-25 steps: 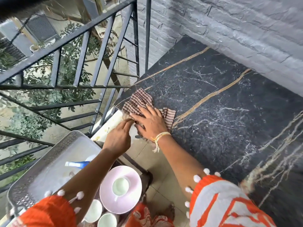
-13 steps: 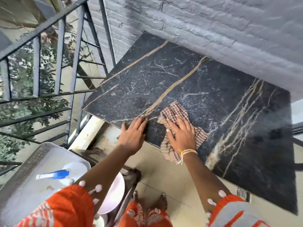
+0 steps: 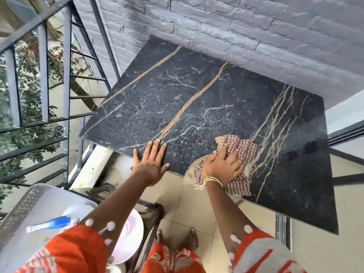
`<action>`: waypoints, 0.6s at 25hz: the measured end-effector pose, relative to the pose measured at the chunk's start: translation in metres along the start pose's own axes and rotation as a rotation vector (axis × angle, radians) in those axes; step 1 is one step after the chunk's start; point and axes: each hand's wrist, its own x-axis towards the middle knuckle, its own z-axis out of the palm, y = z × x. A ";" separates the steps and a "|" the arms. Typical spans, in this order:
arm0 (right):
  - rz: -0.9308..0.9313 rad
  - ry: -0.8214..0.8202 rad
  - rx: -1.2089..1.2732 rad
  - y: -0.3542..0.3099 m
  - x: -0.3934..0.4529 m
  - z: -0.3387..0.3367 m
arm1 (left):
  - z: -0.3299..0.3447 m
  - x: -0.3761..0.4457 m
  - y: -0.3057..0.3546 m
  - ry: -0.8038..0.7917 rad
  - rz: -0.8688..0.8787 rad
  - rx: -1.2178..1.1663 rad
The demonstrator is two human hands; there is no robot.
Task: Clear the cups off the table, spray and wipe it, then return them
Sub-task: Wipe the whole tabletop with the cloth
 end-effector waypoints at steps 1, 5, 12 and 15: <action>-0.058 -0.007 -0.015 -0.013 -0.006 0.004 | -0.001 0.000 0.001 -0.006 0.000 0.006; -0.680 -0.041 -0.114 -0.052 -0.035 0.018 | -0.004 0.000 0.003 -0.049 -0.011 0.053; -0.876 -0.109 -0.189 -0.025 -0.008 0.003 | -0.011 0.000 0.008 -0.106 -0.038 0.072; -0.709 -0.098 -0.200 0.016 0.011 -0.006 | -0.012 0.000 0.008 -0.107 -0.056 0.067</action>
